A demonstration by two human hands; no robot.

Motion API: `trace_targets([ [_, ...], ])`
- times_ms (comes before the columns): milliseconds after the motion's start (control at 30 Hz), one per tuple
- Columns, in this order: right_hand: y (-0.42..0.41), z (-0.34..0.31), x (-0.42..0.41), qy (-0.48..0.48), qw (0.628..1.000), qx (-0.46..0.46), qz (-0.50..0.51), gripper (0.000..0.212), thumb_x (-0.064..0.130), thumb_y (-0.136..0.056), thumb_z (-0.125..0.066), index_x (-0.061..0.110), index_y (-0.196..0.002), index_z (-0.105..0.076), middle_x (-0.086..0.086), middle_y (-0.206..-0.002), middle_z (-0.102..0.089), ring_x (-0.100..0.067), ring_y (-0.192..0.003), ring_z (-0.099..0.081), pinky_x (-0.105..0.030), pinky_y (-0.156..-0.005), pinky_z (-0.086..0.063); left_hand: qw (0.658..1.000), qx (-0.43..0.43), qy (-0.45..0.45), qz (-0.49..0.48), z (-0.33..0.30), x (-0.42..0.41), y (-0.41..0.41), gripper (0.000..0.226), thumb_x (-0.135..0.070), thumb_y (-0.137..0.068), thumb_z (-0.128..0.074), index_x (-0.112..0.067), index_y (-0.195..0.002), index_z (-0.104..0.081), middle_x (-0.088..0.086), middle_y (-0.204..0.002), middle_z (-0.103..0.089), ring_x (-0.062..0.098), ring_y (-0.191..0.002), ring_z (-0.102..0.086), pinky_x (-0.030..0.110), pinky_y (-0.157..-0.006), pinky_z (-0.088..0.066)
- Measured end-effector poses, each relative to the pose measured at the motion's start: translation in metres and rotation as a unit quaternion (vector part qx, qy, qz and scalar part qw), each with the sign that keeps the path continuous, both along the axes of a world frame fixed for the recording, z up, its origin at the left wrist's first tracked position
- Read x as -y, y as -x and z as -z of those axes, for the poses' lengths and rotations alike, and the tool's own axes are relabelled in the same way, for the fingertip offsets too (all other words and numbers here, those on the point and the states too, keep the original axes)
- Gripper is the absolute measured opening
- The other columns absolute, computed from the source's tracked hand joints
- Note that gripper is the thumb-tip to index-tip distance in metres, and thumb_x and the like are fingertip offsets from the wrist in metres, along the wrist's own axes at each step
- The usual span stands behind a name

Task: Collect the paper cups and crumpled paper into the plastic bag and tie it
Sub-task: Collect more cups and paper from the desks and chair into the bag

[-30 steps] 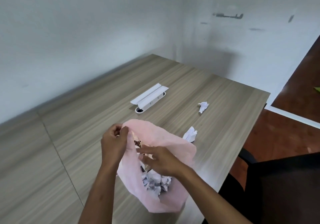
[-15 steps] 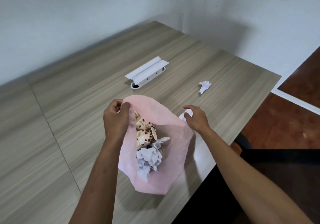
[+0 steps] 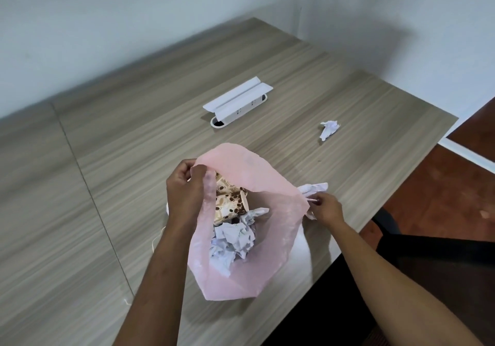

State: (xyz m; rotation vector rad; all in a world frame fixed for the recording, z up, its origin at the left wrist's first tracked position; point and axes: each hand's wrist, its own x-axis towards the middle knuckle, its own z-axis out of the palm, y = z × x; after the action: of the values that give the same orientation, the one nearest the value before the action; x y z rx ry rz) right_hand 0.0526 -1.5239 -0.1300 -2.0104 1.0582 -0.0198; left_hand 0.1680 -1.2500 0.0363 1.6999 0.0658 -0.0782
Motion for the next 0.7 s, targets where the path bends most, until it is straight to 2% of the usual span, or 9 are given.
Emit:
trace_targets([
  [100,0.007,-0.034,-0.004,-0.111,0.982,0.104,0.116,0.008,0.023,-0.082,-0.075,0.016,-0.084,-0.073,-0.002,-0.082,-0.07,-0.023,-0.084,-0.066,-0.028,-0.069,-0.047,1.0,-0.008,0.023,-0.018,-0.005,-0.003,0.002,0.017,-0.01,-0.09,-0.056,-0.018,-0.079,-0.065,-0.006,-0.069,-0.058,0.007,-0.063,-0.051,0.021,-0.061,-0.042],
  [167,0.011,-0.073,-0.008,-0.216,0.953,0.187,0.097,0.013,0.022,-0.086,-0.074,0.01,-0.091,-0.072,-0.002,-0.078,-0.066,-0.02,-0.074,-0.061,-0.028,-0.063,-0.05,0.999,-0.01,0.033,-0.029,-0.007,-0.005,0.003,0.017,-0.01,-0.09,-0.056,-0.018,-0.078,-0.065,-0.009,-0.067,-0.059,0.003,-0.061,-0.052,0.019,-0.062,-0.042],
  [300,0.018,-0.155,-0.029,-0.301,0.92,0.22,-0.122,0.015,0.015,-0.091,-0.066,0.002,-0.099,-0.069,0.002,-0.073,-0.063,-0.014,-0.067,-0.051,-0.021,-0.061,-0.043,0.998,-0.01,0.051,-0.039,-0.015,-0.014,0.0,0.012,-0.012,-0.089,-0.058,-0.016,-0.08,-0.066,-0.008,-0.068,-0.059,0.008,-0.064,-0.052,0.026,-0.066,-0.042],
  [400,0.016,-0.191,-0.063,-0.278,0.905,0.12,-0.298,0.019,0.014,-0.09,-0.069,-0.004,-0.097,-0.068,-0.001,-0.073,-0.064,-0.014,-0.067,-0.053,-0.021,-0.061,-0.042,0.999,0.004,0.045,-0.028,-0.024,-0.019,-0.001,0.014,-0.013,-0.09,-0.057,-0.017,-0.079,-0.066,-0.003,-0.071,-0.059,0.007,-0.061,-0.051,0.022,-0.058,-0.044],
  [467,0.007,-0.191,-0.096,-0.176,0.901,0.017,-0.396,0.024,0.022,-0.088,-0.073,-0.001,-0.093,-0.069,0.001,-0.071,-0.063,-0.009,-0.063,-0.053,-0.021,-0.057,-0.043,0.999,0.013,0.044,-0.025,-0.03,-0.023,0.0,0.018,-0.012,-0.091,-0.057,-0.018,-0.076,-0.065,-0.003,-0.07,-0.06,0.004,-0.055,-0.051,0.014,-0.048,-0.042],
  [533,-0.008,-0.175,-0.128,-0.08,0.903,-0.023,-0.421,0.027,0.027,-0.085,-0.074,0.003,-0.095,-0.068,-0.005,-0.082,-0.067,-0.012,-0.067,-0.059,-0.029,-0.062,-0.052,0.999,0.011,0.044,-0.021,-0.032,-0.027,-0.001,0.02,-0.012,-0.09,-0.057,-0.02,-0.073,-0.064,-0.004,-0.068,-0.06,0.004,-0.055,-0.052,0.016,-0.051,-0.044],
  [567,-0.015,-0.166,-0.142,-0.07,0.91,-0.01,-0.41,0.026,0.027,-0.085,-0.073,0.009,-0.103,-0.069,-0.006,-0.096,-0.069,-0.014,-0.073,-0.064,-0.034,-0.07,-0.057,0.999,0.009,0.043,-0.018,-0.031,-0.029,-0.003,0.02,-0.014,-0.088,-0.058,-0.022,-0.072,-0.065,-0.005,-0.067,-0.06,0.007,-0.057,-0.053,0.022,-0.057,-0.046],
  [633,-0.023,-0.154,-0.161,-0.114,0.912,0.04,-0.392,0.043,0.029,-0.085,-0.071,0.037,-0.126,-0.06,0.006,-0.129,-0.061,-0.011,-0.092,-0.068,-0.032,-0.087,-0.055,0.999,0.001,0.043,-0.006,-0.03,-0.032,-0.006,0.016,-0.02,-0.084,-0.06,-0.023,-0.069,-0.065,-0.003,-0.064,-0.059,0.017,-0.061,-0.053,0.036,-0.064,-0.047],
  [700,-0.026,-0.153,-0.168,-0.143,0.909,0.072,-0.384,0.054,0.032,-0.089,-0.068,0.053,-0.134,-0.047,0.018,-0.144,-0.047,-0.011,-0.11,-0.063,-0.025,-0.093,-0.05,0.999,0.003,0.04,0.0,-0.029,-0.032,-0.009,0.017,-0.018,-0.084,-0.06,-0.023,-0.069,-0.065,-0.004,-0.065,-0.059,0.017,-0.061,-0.053,0.038,-0.066,-0.046],
])
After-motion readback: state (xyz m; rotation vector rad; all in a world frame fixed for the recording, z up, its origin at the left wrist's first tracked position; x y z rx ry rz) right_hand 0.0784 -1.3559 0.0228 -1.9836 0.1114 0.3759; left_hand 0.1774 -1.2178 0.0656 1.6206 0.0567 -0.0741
